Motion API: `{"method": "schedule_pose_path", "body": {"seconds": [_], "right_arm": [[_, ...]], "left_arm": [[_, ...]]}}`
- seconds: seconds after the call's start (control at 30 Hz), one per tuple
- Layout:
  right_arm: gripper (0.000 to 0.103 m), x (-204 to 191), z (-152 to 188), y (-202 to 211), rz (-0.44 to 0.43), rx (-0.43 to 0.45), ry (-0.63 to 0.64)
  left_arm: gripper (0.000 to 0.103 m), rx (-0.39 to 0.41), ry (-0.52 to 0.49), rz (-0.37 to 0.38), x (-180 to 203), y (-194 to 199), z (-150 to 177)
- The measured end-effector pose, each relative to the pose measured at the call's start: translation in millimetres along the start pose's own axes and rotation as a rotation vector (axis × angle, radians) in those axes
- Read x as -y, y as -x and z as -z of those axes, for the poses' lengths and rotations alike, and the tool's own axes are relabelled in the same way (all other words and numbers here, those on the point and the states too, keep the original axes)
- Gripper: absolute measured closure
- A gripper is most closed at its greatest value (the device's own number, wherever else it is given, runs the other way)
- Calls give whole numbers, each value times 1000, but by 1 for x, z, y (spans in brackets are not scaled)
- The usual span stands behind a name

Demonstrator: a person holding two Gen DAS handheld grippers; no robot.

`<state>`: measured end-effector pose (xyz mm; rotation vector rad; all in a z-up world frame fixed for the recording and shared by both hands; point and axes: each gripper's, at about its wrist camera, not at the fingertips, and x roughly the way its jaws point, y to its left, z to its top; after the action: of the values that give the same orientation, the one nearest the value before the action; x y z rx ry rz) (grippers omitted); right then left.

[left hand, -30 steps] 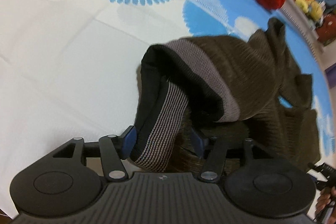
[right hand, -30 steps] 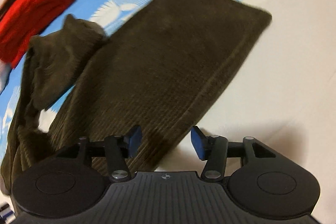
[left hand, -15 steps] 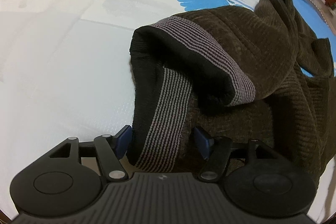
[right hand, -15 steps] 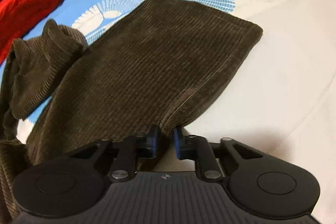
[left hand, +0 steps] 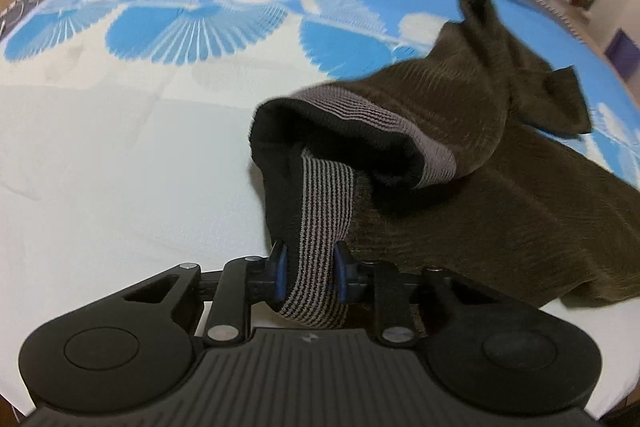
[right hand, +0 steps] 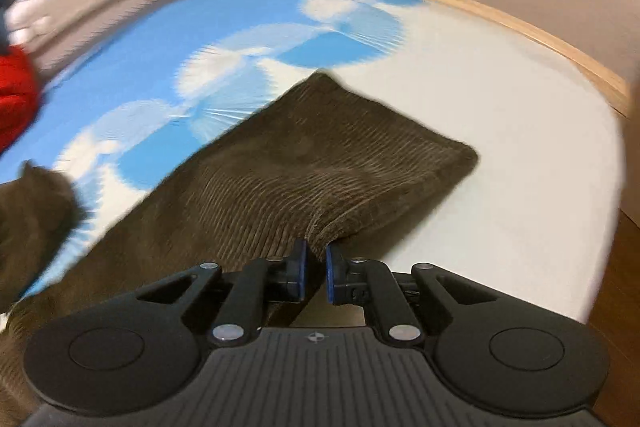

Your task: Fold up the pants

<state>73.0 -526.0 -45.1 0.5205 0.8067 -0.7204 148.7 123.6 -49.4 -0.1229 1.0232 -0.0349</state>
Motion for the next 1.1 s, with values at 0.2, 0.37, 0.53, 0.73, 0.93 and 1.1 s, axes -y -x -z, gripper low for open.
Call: {"method": "schedule_pose_path", "body": {"seconds": [0.2, 0.37, 0.53, 0.73, 0.93, 1.1], "right_arm": [[93, 24, 11, -11, -35, -157, 49], [91, 4, 29, -23, -223, -322, 228], [77, 17, 22, -38, -251, -357, 220], [64, 67, 7, -53, -177, -333, -5], [63, 91, 4, -71, -173, -331, -146], [64, 89, 3, -73, -147, -305, -158]], "left_arm": [[81, 40, 36, -6, -37, 34, 15], [80, -35, 215, -83, -86, 35, 22], [66, -99, 271, -68, -92, 20, 20], [31, -160, 281, -89, -87, -5, 12], [28, -208, 233, -165, -81, -25, 12], [27, -220, 253, -174, -85, -31, 11]]}}
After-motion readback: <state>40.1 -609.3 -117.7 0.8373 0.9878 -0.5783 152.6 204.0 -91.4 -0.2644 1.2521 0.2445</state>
